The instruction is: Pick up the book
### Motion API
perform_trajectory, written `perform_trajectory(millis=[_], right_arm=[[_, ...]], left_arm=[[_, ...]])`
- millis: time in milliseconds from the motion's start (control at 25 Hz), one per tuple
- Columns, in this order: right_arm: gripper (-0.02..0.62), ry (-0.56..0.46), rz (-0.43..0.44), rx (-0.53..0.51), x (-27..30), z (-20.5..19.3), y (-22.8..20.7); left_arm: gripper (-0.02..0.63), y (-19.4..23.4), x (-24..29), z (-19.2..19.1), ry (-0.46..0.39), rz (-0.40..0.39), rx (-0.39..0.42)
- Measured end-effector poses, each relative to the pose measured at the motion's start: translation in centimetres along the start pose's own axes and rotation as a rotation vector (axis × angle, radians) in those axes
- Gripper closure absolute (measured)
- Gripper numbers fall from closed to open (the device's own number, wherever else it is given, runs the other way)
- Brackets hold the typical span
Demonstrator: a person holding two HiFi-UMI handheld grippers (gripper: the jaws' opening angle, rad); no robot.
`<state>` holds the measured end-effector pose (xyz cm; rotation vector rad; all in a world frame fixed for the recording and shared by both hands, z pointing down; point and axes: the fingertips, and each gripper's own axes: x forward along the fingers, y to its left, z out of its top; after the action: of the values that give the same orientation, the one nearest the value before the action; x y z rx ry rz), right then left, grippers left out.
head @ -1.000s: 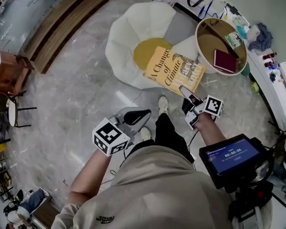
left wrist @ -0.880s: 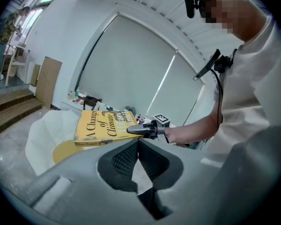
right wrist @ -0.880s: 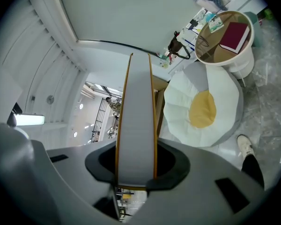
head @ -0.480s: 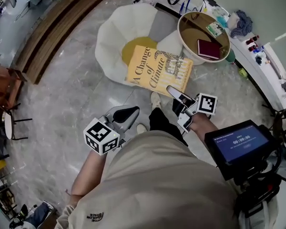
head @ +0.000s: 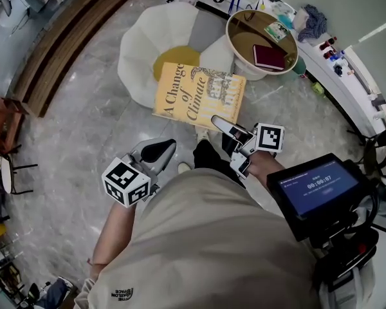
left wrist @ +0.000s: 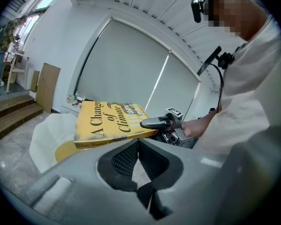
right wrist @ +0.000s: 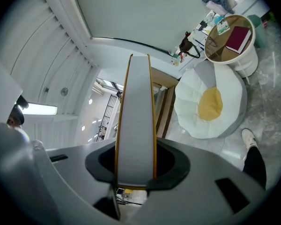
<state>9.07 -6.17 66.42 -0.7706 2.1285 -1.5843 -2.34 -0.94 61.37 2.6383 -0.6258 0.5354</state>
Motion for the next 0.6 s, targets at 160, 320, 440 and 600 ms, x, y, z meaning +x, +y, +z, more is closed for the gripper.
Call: perform_trajectory(millis=[160, 320, 440, 600], right_arm=[[0.453, 0.007, 0.002, 0.003, 0.06, -0.34, 0.19], [0.453, 0.011, 0.01, 0.002, 0.09, -0.48, 0.46], [0.453, 0.012, 0.013, 0.003, 0.13, -0.57, 0.55], [0.453, 0.016, 0.018, 0.0, 0.1, -0.82, 0.66]], left_arm=[[0.598, 0.19, -0.15, -0.35, 0.005, 0.008, -0.01], [0.598, 0.27, -0.15, -0.62, 0.008, 0.011, -0.016], [0.598, 0.23, -0.13, -0.62, 0.006, 0.011, -0.018], [0.598, 0.14, -0.12, -0.91, 0.009, 0.011, -0.023]])
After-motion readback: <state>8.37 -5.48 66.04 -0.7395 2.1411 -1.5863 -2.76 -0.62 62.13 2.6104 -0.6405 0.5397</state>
